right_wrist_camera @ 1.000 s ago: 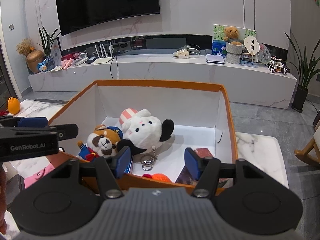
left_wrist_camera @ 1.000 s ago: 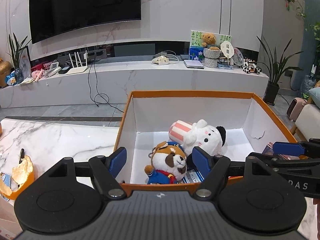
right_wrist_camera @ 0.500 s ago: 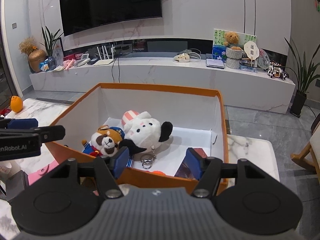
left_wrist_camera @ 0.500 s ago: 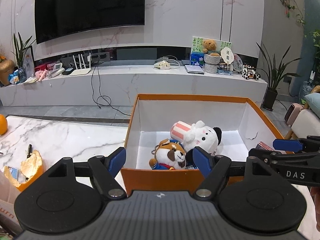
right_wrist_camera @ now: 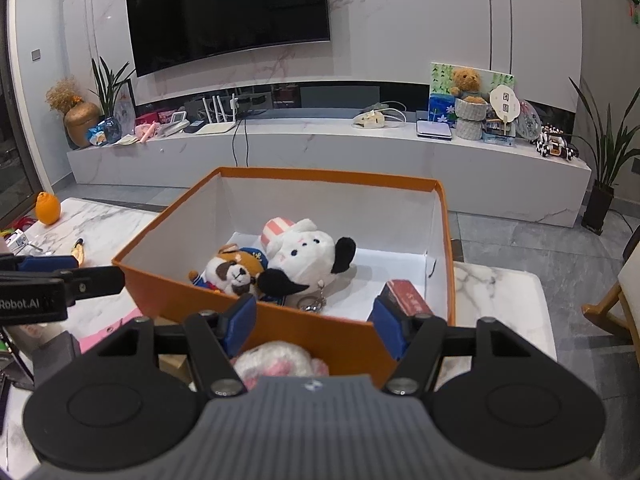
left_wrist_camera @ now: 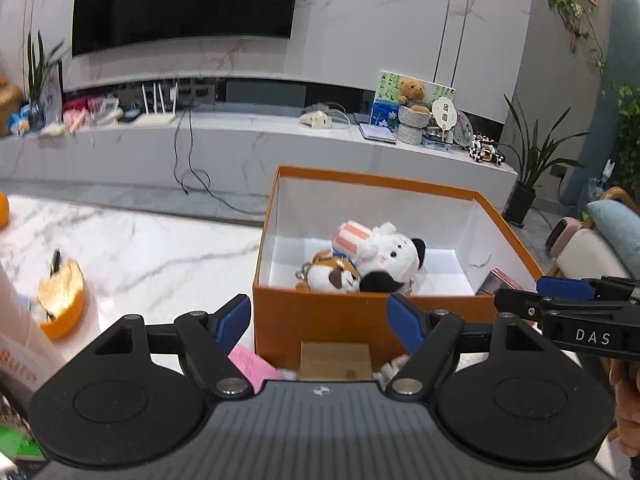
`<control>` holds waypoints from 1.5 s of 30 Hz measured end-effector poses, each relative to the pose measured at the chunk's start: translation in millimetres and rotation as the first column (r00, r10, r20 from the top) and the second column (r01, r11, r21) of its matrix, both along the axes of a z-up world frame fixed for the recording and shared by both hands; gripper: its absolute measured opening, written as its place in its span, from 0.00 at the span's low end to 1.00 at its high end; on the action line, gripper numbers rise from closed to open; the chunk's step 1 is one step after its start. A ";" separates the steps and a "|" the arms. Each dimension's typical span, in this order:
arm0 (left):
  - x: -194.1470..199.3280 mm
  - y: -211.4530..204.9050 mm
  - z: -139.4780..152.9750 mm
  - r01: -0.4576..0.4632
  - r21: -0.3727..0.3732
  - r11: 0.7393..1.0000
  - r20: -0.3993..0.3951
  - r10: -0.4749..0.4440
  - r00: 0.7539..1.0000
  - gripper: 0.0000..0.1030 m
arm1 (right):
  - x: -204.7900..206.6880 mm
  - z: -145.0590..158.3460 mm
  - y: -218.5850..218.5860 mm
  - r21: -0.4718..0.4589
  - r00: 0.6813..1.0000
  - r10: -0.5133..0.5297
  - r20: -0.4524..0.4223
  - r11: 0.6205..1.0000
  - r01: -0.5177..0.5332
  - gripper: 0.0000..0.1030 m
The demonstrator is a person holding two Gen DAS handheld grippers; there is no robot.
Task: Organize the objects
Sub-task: 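Move the left gripper to the white drink bottle while the right gripper approaches the yellow tape measure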
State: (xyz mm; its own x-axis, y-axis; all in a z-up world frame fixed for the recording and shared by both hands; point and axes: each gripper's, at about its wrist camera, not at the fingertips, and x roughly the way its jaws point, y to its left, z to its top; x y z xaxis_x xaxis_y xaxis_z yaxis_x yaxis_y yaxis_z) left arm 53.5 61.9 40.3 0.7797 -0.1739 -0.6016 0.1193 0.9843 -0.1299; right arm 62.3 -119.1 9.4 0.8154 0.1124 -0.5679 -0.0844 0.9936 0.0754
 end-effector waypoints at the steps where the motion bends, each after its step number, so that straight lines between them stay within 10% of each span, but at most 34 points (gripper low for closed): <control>1: -1.3 2.3 -1.7 0.005 -0.005 1.000 -0.010 -0.005 1.000 0.86 | -2.7 0.2 -0.4 0.002 1.000 0.002 -0.003 1.000 -0.002 0.65; 10: -18.0 -9.0 -28.4 0.164 0.174 0.971 -0.063 -0.155 0.986 0.86 | -25.1 -4.2 -9.2 -0.012 0.998 0.038 -0.048 0.999 -0.038 0.66; 17: -33.4 -40.1 -62.0 0.405 0.299 0.864 -0.160 -0.373 0.914 0.86 | -27.2 -28.5 -20.3 -0.059 0.990 0.037 -0.135 0.997 -0.046 0.67; 34: -13.3 -44.2 -93.9 0.596 0.340 0.727 -0.348 -0.492 0.798 0.88 | -23.6 -42.7 -21.8 -0.051 0.979 0.064 -0.194 0.996 -0.075 0.70; 40: -1.9 -40.5 -100.2 0.624 0.333 0.707 -0.397 -0.495 0.773 0.89 | -23.3 -46.6 -19.8 -0.042 0.975 0.077 -0.208 0.995 -0.088 0.70; 45: 3.3 -37.9 -102.4 0.616 0.211 0.759 -0.451 -0.484 0.750 0.86 | -20.1 -55.7 -17.4 -0.045 0.969 0.081 -0.235 0.995 -0.094 0.70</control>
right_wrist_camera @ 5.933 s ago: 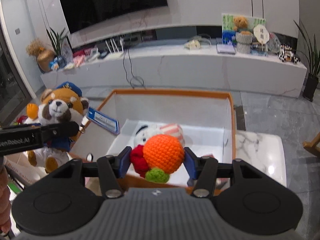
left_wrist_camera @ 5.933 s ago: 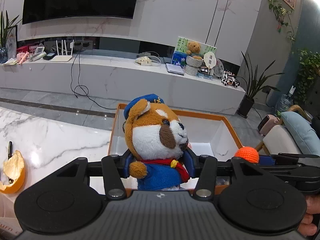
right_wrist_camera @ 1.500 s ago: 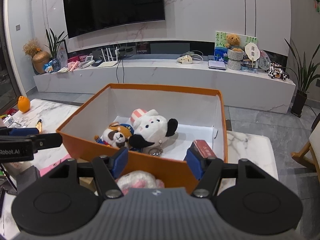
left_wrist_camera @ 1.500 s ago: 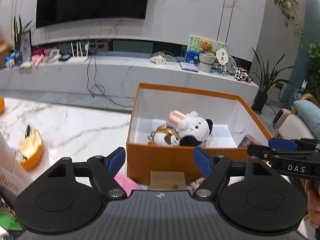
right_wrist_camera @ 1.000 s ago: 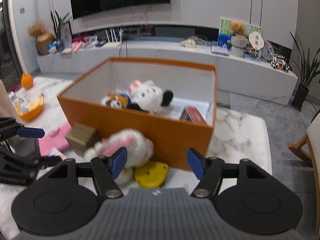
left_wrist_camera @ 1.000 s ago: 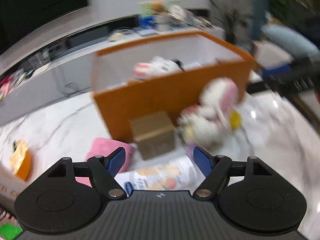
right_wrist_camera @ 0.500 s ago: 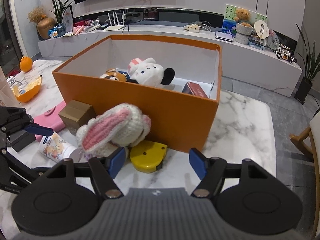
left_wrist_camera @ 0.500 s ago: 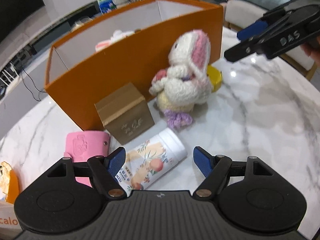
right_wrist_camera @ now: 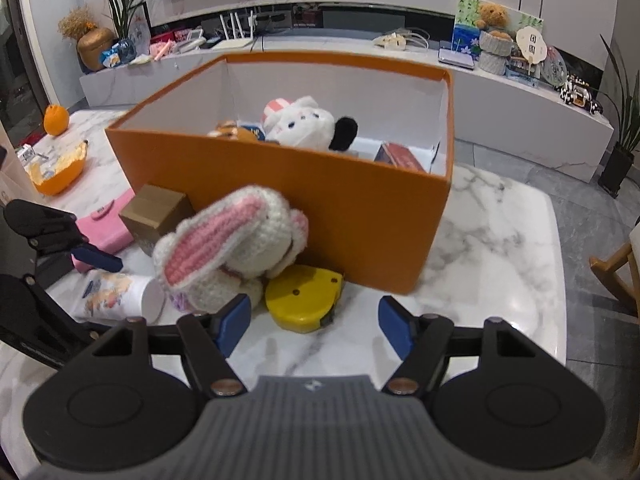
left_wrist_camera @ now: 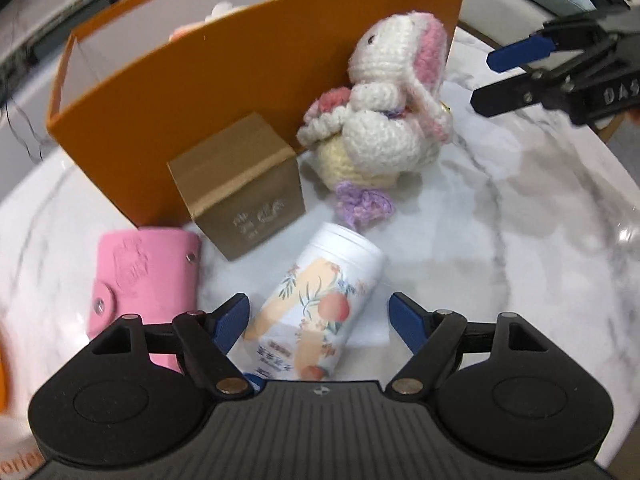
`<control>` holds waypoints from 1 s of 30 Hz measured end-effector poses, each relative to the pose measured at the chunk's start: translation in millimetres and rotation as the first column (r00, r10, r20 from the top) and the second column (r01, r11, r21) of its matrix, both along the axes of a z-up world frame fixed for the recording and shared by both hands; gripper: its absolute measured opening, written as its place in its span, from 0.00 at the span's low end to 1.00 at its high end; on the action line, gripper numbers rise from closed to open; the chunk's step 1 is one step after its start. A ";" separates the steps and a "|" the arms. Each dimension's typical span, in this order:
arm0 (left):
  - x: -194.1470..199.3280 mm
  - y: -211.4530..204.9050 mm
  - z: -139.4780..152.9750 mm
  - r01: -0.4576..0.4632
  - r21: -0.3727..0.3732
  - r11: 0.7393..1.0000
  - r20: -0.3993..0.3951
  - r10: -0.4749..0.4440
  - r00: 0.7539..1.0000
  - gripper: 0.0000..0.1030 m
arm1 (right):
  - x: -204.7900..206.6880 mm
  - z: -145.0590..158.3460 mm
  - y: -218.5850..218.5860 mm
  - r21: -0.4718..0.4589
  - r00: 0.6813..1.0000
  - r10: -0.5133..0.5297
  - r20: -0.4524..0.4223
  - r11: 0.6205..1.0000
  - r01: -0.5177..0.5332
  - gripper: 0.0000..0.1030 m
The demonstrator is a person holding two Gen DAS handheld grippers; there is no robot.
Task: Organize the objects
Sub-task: 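Move the left gripper to the white drink bottle while the right gripper approaches the yellow tape measure, then close the left gripper on the white bottle while the right gripper grasps the yellow tape measure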
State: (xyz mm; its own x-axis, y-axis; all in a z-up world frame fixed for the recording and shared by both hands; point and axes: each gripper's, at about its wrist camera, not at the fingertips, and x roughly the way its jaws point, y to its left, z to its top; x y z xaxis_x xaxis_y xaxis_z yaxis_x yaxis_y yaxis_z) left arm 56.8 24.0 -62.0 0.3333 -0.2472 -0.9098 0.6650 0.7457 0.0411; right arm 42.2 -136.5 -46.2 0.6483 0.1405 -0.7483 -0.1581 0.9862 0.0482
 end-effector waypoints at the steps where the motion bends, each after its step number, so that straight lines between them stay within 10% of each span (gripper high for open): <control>1: -2.5 -1.7 0.4 -0.003 0.005 1.000 -0.010 0.003 1.000 0.85 | 1.6 -2.6 0.5 -0.005 1.000 -0.001 -0.008 1.000 0.001 0.70; 9: -17.8 -8.1 2.9 -0.028 -0.016 0.999 -0.042 0.028 0.999 0.62 | 17.9 -25.1 12.4 -0.040 0.999 -0.007 -0.050 0.999 0.005 0.67; 30: -21.0 4.0 3.4 -0.139 0.001 0.990 -0.031 0.139 0.990 0.59 | 41.1 -46.9 28.7 -0.047 0.997 -0.014 -0.077 0.999 0.011 0.52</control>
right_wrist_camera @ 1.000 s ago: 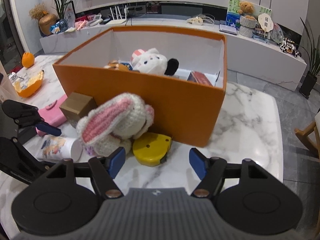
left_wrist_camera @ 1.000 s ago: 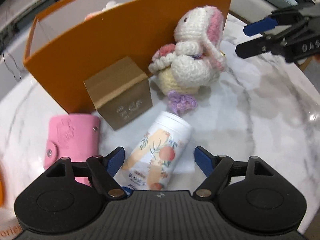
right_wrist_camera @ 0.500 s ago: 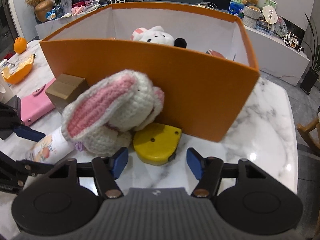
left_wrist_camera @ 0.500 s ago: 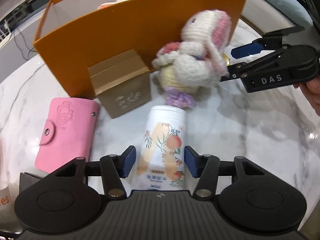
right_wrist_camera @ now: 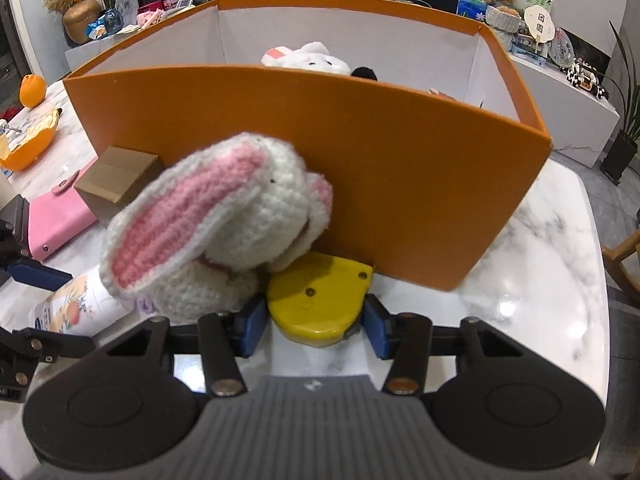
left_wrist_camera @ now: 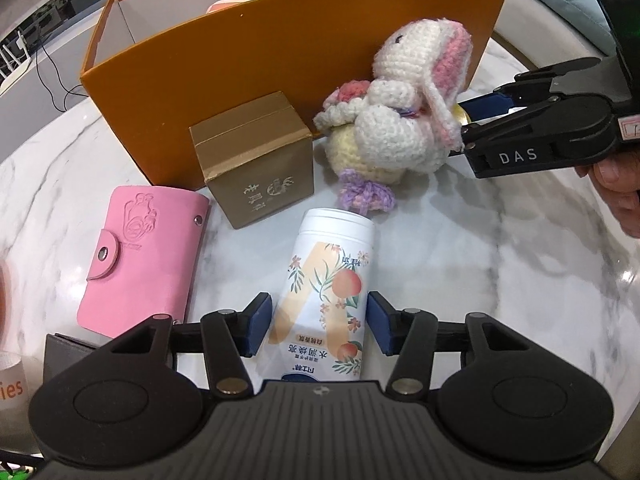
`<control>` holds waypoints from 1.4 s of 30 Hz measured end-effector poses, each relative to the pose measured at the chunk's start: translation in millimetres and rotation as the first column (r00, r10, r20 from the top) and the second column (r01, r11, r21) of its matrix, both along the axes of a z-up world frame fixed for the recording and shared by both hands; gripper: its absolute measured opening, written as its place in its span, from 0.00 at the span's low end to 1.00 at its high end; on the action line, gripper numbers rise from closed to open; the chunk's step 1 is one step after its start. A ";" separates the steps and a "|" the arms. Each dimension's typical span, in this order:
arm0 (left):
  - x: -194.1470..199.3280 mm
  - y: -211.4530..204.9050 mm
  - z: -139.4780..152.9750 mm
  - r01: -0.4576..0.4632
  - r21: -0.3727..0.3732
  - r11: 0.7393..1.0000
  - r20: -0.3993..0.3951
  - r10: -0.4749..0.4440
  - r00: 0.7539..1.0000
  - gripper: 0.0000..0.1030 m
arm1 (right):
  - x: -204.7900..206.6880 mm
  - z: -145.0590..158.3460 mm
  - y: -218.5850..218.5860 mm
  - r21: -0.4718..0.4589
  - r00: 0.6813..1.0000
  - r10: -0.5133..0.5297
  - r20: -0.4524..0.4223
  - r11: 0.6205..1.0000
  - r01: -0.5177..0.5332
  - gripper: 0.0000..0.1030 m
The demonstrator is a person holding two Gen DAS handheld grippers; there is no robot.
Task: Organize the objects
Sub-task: 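Close the left gripper on the white bottle while the right gripper grasps the yellow tape measure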
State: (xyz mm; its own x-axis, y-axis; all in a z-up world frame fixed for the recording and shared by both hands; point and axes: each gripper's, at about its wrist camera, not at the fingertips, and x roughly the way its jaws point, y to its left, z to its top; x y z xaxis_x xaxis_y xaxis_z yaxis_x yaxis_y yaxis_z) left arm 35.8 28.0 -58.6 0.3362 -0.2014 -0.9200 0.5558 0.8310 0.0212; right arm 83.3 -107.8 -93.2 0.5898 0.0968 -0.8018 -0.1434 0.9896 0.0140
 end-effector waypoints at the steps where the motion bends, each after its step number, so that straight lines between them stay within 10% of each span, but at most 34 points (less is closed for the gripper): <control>1: -1.3 -0.5 0.4 0.007 0.008 1.000 0.005 -0.007 1.000 0.59 | -0.8 0.1 -1.4 0.001 1.000 0.001 -0.005 1.000 -0.001 0.52; 31: 16.5 -7.8 -7.3 0.003 0.012 1.000 -0.031 -0.002 1.000 0.56 | -38.8 33.5 -11.9 0.035 1.000 0.021 -0.014 0.999 -0.021 0.52; 39: 29.2 -15.2 -15.1 0.004 0.014 1.000 -0.019 -0.003 1.000 0.77 | -38.5 30.7 -13.0 0.038 1.000 0.024 -0.020 0.999 -0.023 0.52; 42: 34.2 -13.8 -15.9 -0.008 -0.020 1.000 -0.014 0.008 1.000 0.59 | -38.5 30.7 -13.6 0.038 1.000 0.024 -0.020 0.999 -0.023 0.52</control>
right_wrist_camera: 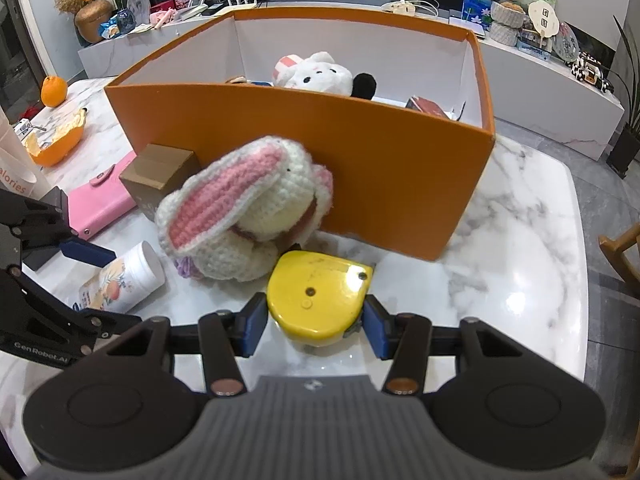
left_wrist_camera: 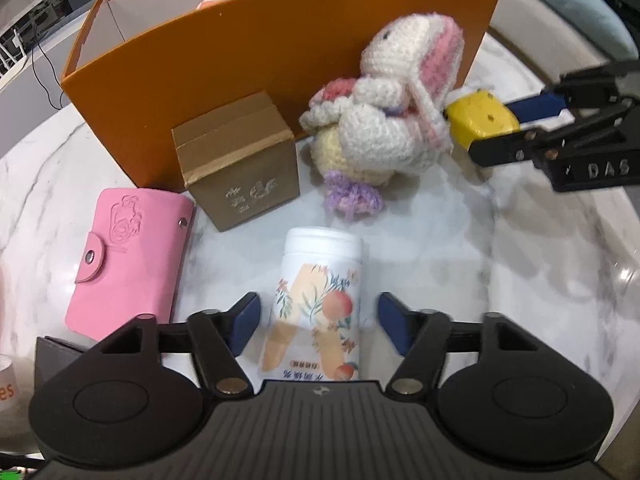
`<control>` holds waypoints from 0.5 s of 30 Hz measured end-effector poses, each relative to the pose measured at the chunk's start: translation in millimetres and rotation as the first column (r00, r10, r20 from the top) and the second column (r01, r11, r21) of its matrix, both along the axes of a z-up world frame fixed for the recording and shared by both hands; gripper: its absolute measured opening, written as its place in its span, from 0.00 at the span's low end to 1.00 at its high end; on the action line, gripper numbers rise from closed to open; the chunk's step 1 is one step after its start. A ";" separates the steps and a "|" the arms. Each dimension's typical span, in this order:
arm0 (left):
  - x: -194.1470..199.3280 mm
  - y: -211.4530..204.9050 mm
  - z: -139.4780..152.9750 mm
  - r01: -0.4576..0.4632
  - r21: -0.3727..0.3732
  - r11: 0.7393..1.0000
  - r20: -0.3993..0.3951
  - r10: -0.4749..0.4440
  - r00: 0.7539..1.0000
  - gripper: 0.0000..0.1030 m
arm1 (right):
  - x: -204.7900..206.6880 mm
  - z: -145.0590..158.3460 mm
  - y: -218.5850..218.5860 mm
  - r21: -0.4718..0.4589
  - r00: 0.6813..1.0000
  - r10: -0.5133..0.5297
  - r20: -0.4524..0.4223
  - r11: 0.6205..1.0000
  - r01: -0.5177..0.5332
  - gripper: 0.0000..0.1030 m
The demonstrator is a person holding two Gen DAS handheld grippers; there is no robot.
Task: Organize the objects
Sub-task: 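Lift the white bottle with the left gripper while the right gripper lifts the tape measure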
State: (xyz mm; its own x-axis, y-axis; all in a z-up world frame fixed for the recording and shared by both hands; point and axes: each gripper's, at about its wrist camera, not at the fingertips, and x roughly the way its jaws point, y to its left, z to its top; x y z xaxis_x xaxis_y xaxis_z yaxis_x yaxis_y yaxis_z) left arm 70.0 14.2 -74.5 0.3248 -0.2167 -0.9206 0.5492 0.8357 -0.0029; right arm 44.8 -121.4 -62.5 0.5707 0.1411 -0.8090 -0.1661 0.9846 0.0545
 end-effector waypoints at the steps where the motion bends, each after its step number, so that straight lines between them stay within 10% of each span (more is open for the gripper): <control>1: 1.8 1.1 0.9 -0.007 -0.008 1.000 0.008 0.007 1.000 0.54 | 0.0 0.0 0.0 0.000 1.000 0.000 0.000 1.000 0.000 0.52; 10: -2.7 9.5 15.8 -0.015 -0.064 0.998 0.040 0.017 0.999 0.51 | -1.8 6.5 -4.8 0.001 1.000 -0.008 0.008 1.000 0.008 0.52; 15: -7.7 16.2 29.5 -0.027 -0.113 0.993 0.044 0.033 0.999 0.28 | -7.9 20.0 -13.1 0.021 0.999 -0.029 0.023 0.999 0.028 0.52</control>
State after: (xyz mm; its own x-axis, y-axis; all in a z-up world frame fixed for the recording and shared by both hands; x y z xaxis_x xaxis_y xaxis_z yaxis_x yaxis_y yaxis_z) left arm 62.3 30.5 -45.0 0.3735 -0.3077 -0.8751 0.5255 0.8476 -0.0737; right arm 36.9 -134.5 -42.5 0.5937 0.1411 -0.7922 -0.1397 0.9876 0.0712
